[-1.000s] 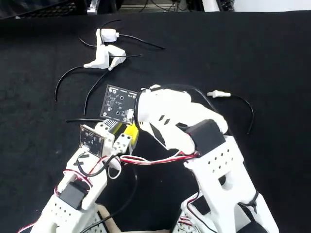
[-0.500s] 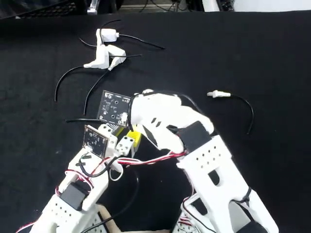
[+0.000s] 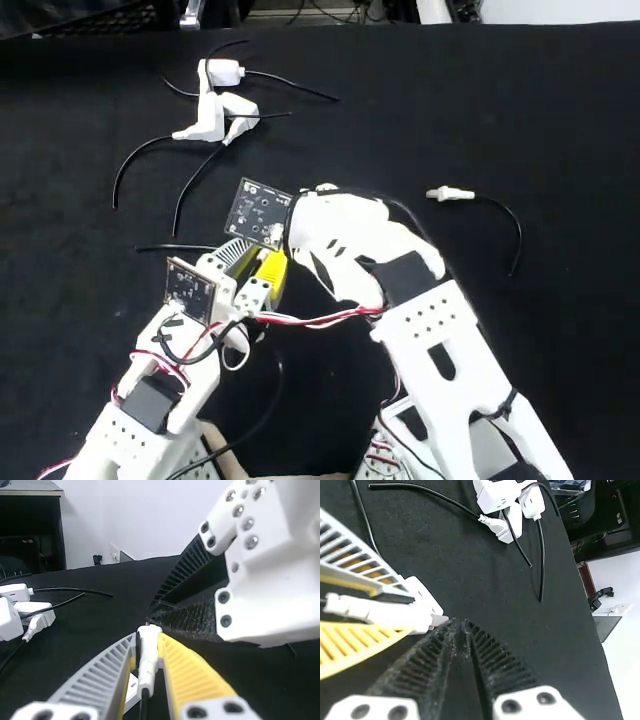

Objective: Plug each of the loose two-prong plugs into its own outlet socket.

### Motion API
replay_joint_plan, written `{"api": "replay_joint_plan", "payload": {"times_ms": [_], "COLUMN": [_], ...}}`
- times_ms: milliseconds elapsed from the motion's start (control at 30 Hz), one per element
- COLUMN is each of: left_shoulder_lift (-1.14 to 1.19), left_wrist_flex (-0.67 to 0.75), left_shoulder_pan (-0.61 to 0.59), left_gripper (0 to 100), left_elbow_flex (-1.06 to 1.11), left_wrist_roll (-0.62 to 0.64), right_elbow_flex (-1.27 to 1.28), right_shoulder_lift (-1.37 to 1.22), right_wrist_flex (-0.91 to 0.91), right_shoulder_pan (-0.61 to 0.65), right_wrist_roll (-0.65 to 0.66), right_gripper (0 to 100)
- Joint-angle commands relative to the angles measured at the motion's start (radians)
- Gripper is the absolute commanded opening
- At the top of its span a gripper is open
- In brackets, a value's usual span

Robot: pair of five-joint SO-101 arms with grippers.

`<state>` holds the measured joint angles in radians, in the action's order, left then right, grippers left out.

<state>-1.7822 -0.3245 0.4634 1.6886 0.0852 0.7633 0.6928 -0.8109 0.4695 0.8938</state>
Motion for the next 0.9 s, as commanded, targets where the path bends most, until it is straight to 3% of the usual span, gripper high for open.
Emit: {"api": "replay_joint_plan", "payload": {"times_ms": [0, 167, 267, 367, 500, 700, 867], "left_shoulder_lift": [-0.035, -0.029, -0.031, -0.026, -0.025, 0.021, 0.315], "left_wrist_flex": [0.006, 0.005, -0.095, -0.207, -0.328, -0.348, -0.341], "left_shoulder_pan": [-0.016, -0.065, -0.094, -0.116, -0.188, -0.251, -0.275], "left_gripper": [3, 3, 3, 3, 3, 3, 3], "left_elbow_flex": [0.012, 0.012, -0.002, -0.067, -0.171, -0.214, -0.331], "left_wrist_roll": [-0.008, 0.000, 0.015, 0.127, 0.235, 0.247, 0.198], "right_elbow_flex": [0.002, 0.010, 0.038, 0.143, 0.352, 0.472, 0.498], "right_shoulder_lift": [0.012, 0.059, 0.061, 0.061, 0.061, 0.061, 0.059], "right_wrist_flex": [0.002, -0.037, -0.101, -0.081, 0.074, 0.229, 0.292], "right_shoulder_pan": [-0.054, -0.249, -0.338, -0.390, -0.402, -0.402, -0.420], "right_wrist_roll": [-0.029, -0.259, -0.411, -0.560, -0.724, -0.789, -0.865], "right_gripper": [1.2, 1.2, 1.2, 1.2, 1.2, 1.2, 1.2]}}
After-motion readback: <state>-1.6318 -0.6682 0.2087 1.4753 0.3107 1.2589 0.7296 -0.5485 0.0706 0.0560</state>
